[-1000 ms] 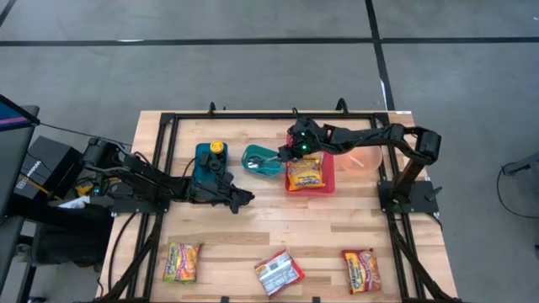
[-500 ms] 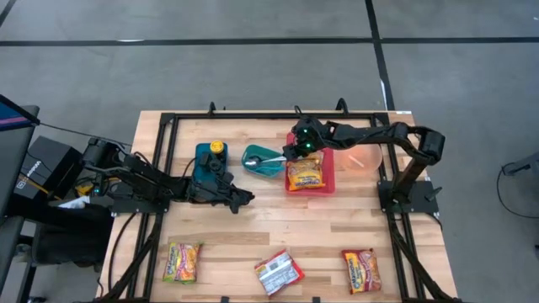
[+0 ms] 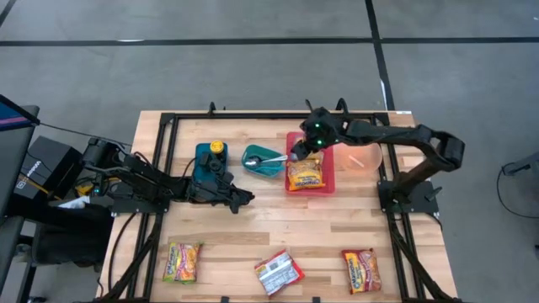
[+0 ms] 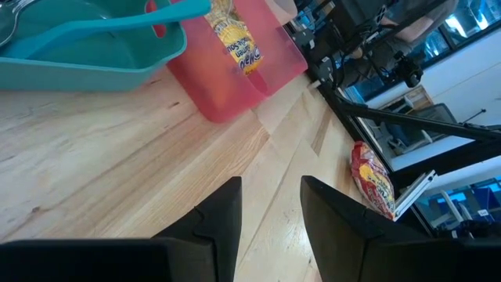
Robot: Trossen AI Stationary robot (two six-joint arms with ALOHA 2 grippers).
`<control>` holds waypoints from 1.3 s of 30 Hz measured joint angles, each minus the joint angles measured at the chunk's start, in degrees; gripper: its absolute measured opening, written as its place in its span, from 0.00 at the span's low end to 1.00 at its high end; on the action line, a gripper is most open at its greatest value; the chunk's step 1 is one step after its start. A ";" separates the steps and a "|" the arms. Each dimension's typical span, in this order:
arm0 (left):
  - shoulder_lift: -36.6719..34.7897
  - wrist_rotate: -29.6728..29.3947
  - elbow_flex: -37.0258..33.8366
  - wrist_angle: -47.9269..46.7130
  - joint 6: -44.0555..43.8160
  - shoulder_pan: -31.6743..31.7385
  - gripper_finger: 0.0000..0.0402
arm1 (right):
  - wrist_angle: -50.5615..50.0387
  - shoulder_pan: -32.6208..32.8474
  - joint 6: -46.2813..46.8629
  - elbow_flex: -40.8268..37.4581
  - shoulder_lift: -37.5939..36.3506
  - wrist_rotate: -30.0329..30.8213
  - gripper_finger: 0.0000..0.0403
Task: Pick & Place Food Item
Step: Put the green noodle pack into the red bin
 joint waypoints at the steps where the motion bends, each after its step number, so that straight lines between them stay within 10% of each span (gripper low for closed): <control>1: 0.00 0.00 0.00 0.02 0.00 0.01 0.32 | -0.68 0.00 -0.80 0.00 -1.07 0.37 0.35; 14: 0.00 0.20 0.00 0.04 1.06 0.00 0.32 | -6.43 9.74 -10.20 0.00 -14.92 16.77 0.34; 26: -0.02 1.07 0.00 2.25 5.58 -0.50 0.32 | -6.88 31.46 -17.81 0.00 -18.13 51.75 0.34; 39: -0.02 1.36 0.00 6.97 11.70 -3.23 0.32 | -3.29 41.71 -17.33 -3.88 -14.97 58.79 0.34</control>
